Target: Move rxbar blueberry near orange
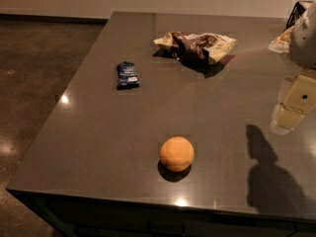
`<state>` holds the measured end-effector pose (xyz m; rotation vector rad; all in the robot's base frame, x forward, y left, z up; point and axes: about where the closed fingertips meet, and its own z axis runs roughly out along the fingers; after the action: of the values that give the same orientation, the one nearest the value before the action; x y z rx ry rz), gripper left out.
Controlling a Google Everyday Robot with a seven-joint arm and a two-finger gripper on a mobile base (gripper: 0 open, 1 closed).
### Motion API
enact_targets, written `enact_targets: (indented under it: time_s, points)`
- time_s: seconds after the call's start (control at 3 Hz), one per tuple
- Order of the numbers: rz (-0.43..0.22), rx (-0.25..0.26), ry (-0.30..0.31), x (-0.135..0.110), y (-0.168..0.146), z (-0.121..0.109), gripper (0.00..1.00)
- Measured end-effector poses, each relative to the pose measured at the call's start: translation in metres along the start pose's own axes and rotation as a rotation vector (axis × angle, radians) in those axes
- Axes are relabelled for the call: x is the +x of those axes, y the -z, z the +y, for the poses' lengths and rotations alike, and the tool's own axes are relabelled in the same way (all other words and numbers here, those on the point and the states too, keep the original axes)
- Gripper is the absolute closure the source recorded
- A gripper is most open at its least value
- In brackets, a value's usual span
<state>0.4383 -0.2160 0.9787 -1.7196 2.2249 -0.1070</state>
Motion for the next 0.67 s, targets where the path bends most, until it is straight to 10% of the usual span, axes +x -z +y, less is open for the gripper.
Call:
enact_targets:
  time_s: [0.67]
  points:
    - [-0.029,-0.006,0.038,-0.024,-0.012,-0.008,0.00]
